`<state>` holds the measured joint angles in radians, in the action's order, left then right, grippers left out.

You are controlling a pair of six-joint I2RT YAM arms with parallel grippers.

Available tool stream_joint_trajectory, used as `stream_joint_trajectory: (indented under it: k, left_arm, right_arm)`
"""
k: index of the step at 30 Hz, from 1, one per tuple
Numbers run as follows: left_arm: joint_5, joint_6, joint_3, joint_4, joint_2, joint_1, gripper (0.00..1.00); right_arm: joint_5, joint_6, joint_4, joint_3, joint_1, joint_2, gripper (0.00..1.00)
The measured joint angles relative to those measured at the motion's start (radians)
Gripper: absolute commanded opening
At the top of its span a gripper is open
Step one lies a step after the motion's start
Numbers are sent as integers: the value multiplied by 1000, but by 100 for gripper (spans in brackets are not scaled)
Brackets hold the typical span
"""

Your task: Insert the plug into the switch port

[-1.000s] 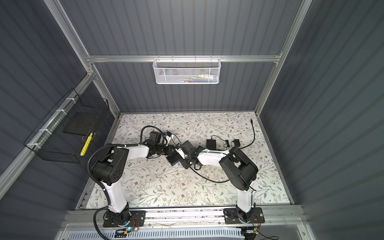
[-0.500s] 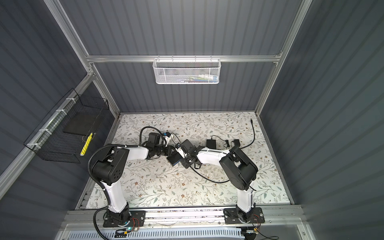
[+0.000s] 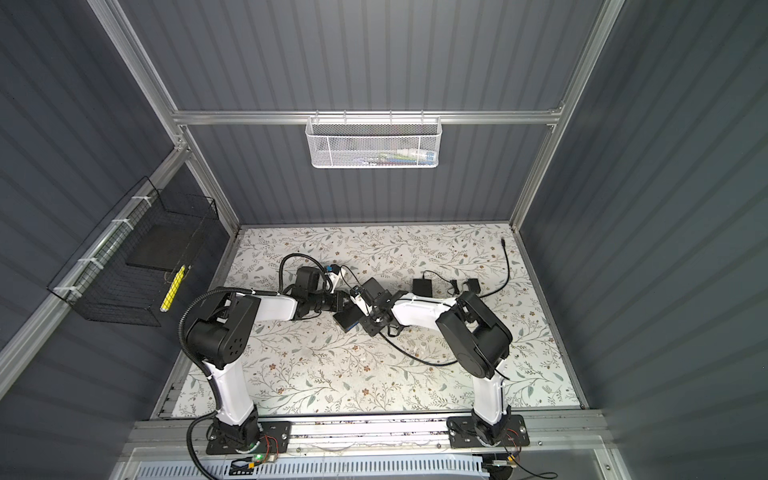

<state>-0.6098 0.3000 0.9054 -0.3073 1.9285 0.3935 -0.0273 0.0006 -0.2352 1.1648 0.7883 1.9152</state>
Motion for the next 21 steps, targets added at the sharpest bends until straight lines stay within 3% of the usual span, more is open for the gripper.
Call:
stream_joint_trajectory:
  k: [21]
  left_arm:
    - [6, 7, -1, -81, 26, -10, 21]
  right_arm:
    - [16, 3, -27, 62, 0, 41, 0]
